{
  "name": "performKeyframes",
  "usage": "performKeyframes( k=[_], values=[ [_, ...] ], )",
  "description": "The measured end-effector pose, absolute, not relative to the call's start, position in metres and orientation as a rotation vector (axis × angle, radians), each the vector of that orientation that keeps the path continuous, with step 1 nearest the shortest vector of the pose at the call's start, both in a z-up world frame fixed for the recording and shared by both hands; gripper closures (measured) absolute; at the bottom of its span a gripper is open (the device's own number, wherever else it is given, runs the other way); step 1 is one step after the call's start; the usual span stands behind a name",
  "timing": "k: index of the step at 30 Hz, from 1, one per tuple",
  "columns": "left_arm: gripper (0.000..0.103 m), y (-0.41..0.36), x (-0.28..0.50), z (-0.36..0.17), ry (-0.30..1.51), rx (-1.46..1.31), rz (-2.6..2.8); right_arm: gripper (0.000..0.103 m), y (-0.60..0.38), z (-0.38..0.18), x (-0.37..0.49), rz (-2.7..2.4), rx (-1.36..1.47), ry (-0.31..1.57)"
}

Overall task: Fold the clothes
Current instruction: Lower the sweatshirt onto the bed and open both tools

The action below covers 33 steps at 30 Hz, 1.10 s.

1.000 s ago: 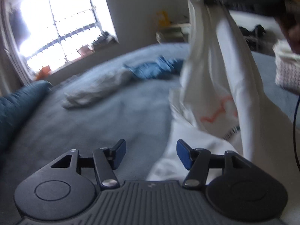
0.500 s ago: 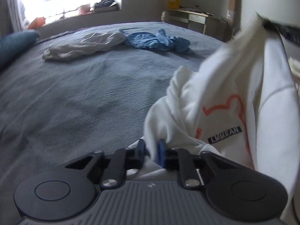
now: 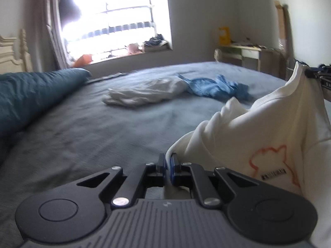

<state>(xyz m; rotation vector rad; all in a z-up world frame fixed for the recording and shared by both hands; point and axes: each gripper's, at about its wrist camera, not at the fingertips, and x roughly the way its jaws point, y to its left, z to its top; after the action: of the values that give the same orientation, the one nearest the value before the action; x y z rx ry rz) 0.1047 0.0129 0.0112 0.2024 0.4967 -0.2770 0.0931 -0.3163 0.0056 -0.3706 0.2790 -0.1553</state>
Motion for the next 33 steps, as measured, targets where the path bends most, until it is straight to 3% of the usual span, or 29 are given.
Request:
performKeyframes(
  k=[13, 24, 26, 27, 28, 30, 31, 32, 33],
  values=[
    [0.098, 0.067, 0.150, 0.018, 0.431, 0.157, -0.122, 0.100, -0.241, 0.029, 0.216, -0.137, -0.490, 0.252],
    [0.097, 0.083, 0.195, -0.057, 0.596, 0.132, -0.058, 0.099, -0.221, -0.076, 0.290, -0.137, -0.434, 0.453],
    [0.090, 0.082, 0.199, -0.065, 0.624, 0.143, -0.065, 0.098, -0.226, -0.091, 0.298, -0.142, -0.384, 0.511],
    [0.082, 0.081, 0.198, -0.069, 0.627, 0.145, -0.060, 0.091, -0.231, -0.096, 0.302, -0.137, -0.340, 0.565],
    [0.062, 0.081, 0.197, -0.070, 0.632, 0.147, -0.059, 0.085, -0.237, -0.101, 0.307, -0.131, -0.293, 0.623],
    [0.041, 0.083, 0.190, -0.069, 0.632, 0.130, -0.056, 0.068, -0.248, -0.102, 0.308, -0.125, -0.215, 0.691],
    [0.035, 0.087, 0.186, -0.066, 0.628, 0.111, -0.053, 0.060, -0.255, -0.097, 0.304, -0.127, -0.188, 0.691],
    [0.032, 0.091, 0.180, -0.061, 0.630, 0.087, -0.059, 0.044, -0.262, -0.092, 0.300, -0.129, -0.162, 0.691],
    [0.027, 0.094, 0.174, -0.055, 0.637, 0.064, -0.072, 0.040, -0.269, -0.082, 0.292, -0.130, -0.136, 0.679]
  ],
)
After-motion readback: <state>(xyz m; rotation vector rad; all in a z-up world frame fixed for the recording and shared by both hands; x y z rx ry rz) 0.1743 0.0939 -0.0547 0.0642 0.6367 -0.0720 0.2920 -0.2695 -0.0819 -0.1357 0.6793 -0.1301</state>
